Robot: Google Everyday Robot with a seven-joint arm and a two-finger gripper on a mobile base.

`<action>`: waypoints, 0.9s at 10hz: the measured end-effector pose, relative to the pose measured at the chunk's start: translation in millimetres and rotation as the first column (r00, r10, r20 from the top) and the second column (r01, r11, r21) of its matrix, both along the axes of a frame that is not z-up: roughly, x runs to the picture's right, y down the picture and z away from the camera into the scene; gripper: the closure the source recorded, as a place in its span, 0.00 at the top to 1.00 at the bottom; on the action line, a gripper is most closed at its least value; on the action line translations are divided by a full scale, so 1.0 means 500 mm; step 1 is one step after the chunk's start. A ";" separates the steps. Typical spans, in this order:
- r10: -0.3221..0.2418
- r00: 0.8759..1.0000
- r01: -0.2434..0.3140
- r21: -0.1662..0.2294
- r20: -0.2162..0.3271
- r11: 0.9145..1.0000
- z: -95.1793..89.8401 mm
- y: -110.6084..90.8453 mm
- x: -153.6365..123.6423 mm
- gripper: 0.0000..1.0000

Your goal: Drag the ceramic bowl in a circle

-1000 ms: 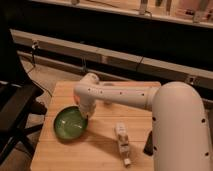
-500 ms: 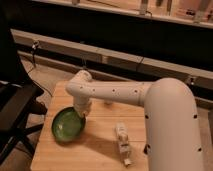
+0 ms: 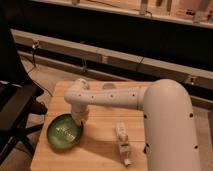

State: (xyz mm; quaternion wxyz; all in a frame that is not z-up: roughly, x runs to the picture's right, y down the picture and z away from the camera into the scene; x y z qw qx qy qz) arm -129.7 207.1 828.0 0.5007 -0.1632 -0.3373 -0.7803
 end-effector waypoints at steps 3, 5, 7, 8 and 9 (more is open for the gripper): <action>0.015 1.000 -0.015 -0.007 -0.006 1.000 -0.009 0.024 0.009 0.00; 0.061 0.997 -0.061 -0.012 -0.045 0.998 -0.028 0.048 0.054 0.00; 0.096 0.992 -0.096 0.005 -0.083 0.995 -0.049 0.053 0.129 0.00; 0.105 0.989 -0.104 0.016 -0.103 0.994 -0.060 0.049 0.165 0.00; 0.108 0.989 -0.107 0.016 -0.099 0.994 -0.063 0.041 0.181 0.00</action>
